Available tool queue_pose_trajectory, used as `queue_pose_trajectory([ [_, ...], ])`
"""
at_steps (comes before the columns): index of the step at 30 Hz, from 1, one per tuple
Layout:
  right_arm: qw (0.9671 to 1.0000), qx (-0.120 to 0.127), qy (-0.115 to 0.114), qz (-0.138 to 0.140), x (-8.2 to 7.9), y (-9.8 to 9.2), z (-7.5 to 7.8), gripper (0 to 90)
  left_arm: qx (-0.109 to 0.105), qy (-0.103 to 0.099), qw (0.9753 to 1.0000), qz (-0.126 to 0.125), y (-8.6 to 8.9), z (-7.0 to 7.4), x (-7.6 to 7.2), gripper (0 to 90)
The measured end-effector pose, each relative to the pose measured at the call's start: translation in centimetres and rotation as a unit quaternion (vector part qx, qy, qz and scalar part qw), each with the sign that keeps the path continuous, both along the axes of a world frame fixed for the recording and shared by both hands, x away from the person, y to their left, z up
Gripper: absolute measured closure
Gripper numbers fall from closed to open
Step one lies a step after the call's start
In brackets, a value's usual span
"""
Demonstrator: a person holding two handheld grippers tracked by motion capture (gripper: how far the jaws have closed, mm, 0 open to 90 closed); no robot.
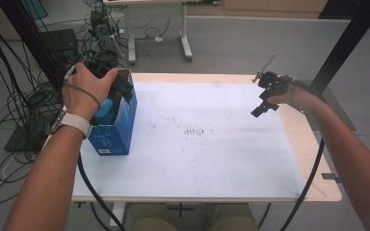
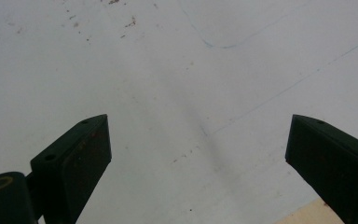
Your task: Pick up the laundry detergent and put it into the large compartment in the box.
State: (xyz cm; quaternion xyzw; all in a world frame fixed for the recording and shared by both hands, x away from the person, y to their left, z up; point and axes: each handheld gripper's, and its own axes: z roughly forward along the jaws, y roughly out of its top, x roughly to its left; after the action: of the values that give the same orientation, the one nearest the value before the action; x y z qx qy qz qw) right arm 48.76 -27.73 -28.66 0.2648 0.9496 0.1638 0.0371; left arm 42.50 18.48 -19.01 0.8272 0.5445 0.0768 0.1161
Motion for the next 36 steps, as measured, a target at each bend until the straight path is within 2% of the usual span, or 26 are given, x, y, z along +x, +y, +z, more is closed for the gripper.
queue_pose_trajectory([
  [7, 1.0000, 0.000, 0.000, -0.001, -0.1, -0.1, 0.1, 6.8, -0.007, 0.001, 0.9983, -0.057, -1.3, 0.4, -0.3, 4.6],
  [13, 1.0000, 0.001, 0.000, -0.001, -0.1, -0.1, 0.1, 6.7, -0.006, 0.000, 0.9944, -0.106, -3.1, 0.8, -0.6, 4.8],
  [20, 1.0000, 0.001, -0.001, -0.002, -0.1, -0.2, 0.2, 6.8, -0.002, 0.011, 0.9916, -0.129, -5.3, 0.9, -0.8, 4.8],
  [27, 1.0000, 0.001, -0.001, -0.005, -0.2, -0.3, 0.2, 6.8, 0.003, 0.014, 0.9920, -0.125, -6.8, 0.9, -0.9, 4.8],
  [33, 1.0000, 0.001, -0.002, -0.004, -0.3, -0.3, 0.3, 6.8, 0.002, 0.017, 0.9881, -0.153, -8.0, 0.8, -1.0, 4.8],
  [36, 1.0000, 0.001, -0.002, -0.003, -0.3, -0.3, 0.3, 6.8, 0.003, 0.020, 0.9849, -0.172, -8.6, 0.6, -1.0, 4.8],
])
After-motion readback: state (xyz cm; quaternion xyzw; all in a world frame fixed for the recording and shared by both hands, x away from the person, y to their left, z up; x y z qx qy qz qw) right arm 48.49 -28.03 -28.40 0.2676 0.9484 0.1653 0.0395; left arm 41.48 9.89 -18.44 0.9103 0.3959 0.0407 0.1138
